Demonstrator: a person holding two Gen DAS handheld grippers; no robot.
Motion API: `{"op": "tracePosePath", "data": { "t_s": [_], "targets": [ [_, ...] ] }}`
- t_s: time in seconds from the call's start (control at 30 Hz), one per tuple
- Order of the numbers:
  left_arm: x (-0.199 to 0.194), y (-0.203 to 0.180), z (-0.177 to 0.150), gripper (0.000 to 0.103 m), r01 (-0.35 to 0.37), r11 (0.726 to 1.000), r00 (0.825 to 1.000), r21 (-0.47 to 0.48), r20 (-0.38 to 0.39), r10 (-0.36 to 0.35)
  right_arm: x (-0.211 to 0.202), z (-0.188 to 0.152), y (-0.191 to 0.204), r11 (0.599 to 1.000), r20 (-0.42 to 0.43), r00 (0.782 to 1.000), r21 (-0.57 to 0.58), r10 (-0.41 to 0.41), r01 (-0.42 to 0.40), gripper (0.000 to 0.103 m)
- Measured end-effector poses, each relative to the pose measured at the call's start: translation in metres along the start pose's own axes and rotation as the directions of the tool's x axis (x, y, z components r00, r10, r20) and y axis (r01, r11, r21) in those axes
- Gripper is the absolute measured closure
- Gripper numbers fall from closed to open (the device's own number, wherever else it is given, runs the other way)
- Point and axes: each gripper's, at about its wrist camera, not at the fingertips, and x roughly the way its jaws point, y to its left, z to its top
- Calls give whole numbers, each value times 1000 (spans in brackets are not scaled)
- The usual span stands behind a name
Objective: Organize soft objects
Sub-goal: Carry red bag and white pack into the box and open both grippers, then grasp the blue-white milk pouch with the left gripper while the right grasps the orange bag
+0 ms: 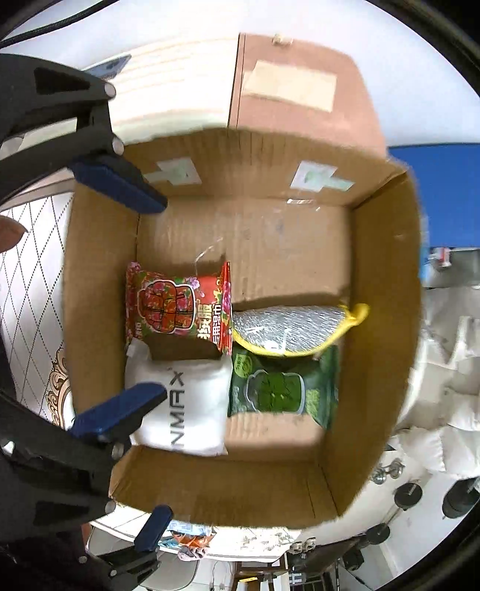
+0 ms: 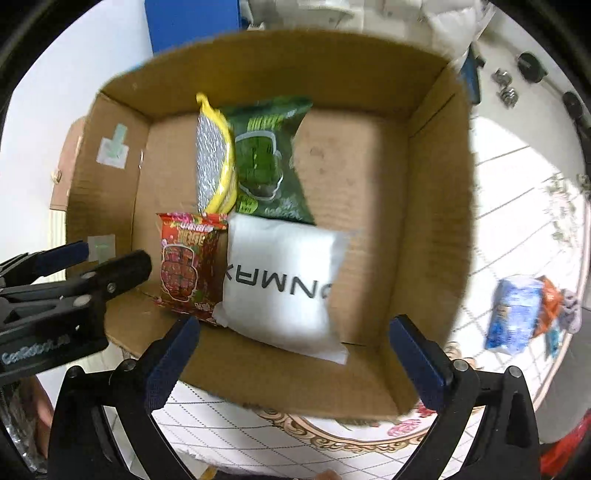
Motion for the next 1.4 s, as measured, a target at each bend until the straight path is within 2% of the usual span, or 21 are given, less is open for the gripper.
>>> {"op": "tracePosePath", "data": {
  "t_s": [0.17,0.37,0.47,0.7,0.87,1.1,1.2,1.3,1.4],
  "targets": [
    [-43,-3,-29,2,0,1000,994,6,111,0,-47,-21,-4,999,105,994,25,-25,23,0],
    [-77,5,-74,1,-50,999,969,-9,241,51,-89,-56,-14,998,216,975,44,-58,49,0],
    [-89,6,-93,1,-51,998,955,-20,290,55,-105,-74,-18,997,245,967,59,-68,55,0],
    [-114,9,-120,1,-27,999,938,-42,345,40,-136,-111,-20,996,311,948,73,-66,45,0],
    [-133,9,-138,1,-46,998,925,-45,374,59,-157,-129,-18,997,357,932,61,-58,39,0],
    [-146,2,-148,1,-53,997,913,-62,402,73,-166,-145,-24,998,367,930,65,-15,-9,0],
    [-148,-13,-148,1,-69,996,902,-53,422,85,-167,-151,-34,997,371,929,69,6,-34,0],
    [-144,-50,-142,1,-78,997,902,4,426,69,-168,-157,-64,991,376,926,107,29,-74,0],
    [-132,-102,-131,1,-44,995,919,86,395,7,-170,-162,-115,979,380,925,189,-2,-75,0]
  ]
}}
